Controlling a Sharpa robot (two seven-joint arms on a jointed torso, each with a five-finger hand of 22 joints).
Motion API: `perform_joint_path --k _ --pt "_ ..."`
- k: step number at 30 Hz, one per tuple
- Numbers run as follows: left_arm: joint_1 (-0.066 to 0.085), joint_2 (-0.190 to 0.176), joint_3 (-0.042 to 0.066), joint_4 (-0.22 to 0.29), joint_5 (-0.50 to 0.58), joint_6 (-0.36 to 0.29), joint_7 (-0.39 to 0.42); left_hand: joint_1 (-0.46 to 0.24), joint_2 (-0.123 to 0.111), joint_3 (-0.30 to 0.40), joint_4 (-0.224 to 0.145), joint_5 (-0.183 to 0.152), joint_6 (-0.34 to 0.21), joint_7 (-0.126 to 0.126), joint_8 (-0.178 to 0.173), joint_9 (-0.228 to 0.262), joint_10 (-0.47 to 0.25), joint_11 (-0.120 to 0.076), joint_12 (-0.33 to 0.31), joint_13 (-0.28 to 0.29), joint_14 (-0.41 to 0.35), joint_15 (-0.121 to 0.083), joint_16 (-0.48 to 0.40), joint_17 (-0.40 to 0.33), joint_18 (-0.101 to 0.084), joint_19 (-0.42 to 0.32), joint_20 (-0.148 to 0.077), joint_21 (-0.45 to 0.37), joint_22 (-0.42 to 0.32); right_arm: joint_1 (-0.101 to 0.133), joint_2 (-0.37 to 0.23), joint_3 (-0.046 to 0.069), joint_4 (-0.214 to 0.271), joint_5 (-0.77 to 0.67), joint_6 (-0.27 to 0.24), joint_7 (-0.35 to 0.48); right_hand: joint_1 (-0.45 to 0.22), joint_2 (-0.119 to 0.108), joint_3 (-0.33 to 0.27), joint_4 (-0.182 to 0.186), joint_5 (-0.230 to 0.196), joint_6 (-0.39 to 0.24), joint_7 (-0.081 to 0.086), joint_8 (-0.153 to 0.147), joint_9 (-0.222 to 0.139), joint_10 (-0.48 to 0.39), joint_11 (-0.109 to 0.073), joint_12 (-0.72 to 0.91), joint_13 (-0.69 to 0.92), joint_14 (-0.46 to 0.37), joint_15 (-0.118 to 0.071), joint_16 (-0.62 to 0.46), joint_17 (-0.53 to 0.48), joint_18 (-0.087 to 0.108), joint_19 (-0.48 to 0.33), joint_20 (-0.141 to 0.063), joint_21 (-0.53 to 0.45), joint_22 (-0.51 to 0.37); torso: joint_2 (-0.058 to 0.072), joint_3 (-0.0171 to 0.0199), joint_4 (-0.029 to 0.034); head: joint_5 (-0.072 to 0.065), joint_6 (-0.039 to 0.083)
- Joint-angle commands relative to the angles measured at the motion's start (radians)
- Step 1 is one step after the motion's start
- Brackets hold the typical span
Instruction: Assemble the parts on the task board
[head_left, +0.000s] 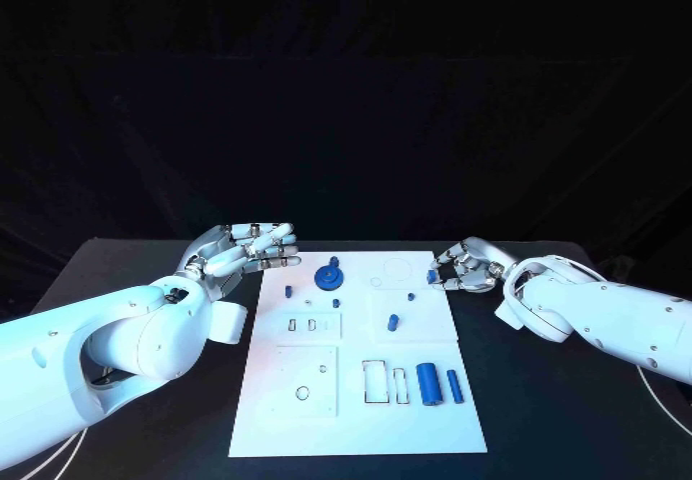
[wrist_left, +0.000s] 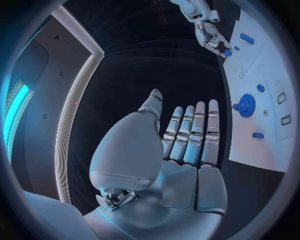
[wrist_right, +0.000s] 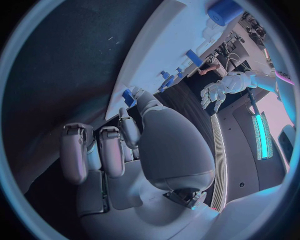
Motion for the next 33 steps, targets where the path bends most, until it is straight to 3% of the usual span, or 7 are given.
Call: perform_joint_path --k 1,22,33 --pt "0.001 0.001 0.001 0.001 -0.002 0.023 0.008 0.005 0.007 -0.002 -0.007 0.003 -0.004 0.0 -0.004 -0.001 -0.004 -0.001 -0.004 -0.001 0.002 0.007 -0.004 -0.001 0.011 -0.006 0.003 -0.004 -0.001 -0.002 0.006 0.0 -0.005 -0.007 0.021 0.001 0.003 0.002 0.0 -0.005 0.008 0.006 0.0 -0.003 -0.001 0.007 0.001 0.006 0.003 0.076 -0.001 0.006 0.157 0.016 0.008 -0.002 0.005 0.145 -0.001 -0.0008 0.0006 -0.001 -0.002" --pt "0.001 0.0 0.001 0.001 -0.002 0.025 0.004 0.007 0.008 -0.002 -0.008 0.003 -0.004 0.0 -0.005 -0.001 -0.005 -0.001 -0.005 -0.001 0.002 0.007 -0.005 -0.001 0.011 -0.007 0.003 -0.004 -0.001 -0.004 0.027 0.0 -0.019 -0.002 0.0 0.001 0.003 0.049 0.043 -0.004 -0.023 0.078 -0.016 0.022 0.007 0.042 -0.013 0.04 0.036 0.078 -0.012 0.01 0.165 0.009 0.029 -0.01 0.025 0.169 -0.001 -0.0013 -0.0001 -0.003 -0.006" --pt "0.001 0.0 0.001 0.001 -0.002 0.025 0.002 0.007 0.009 -0.002 -0.008 0.003 -0.005 0.0 -0.006 -0.001 -0.006 -0.001 -0.006 -0.001 0.002 0.007 -0.005 -0.001 0.011 -0.007 0.003 -0.004 -0.002 -0.004 0.031 0.0 -0.026 0.002 -0.05 0.0 0.025 0.097 0.114 -0.024 -0.06 0.177 -0.06 0.078 0.028 0.071 -0.051 0.064 0.062 0.081 -0.043 0.013 0.175 0.001 0.052 -0.036 0.049 0.195 -0.001 -0.0014 0.0001 -0.004 -0.008"
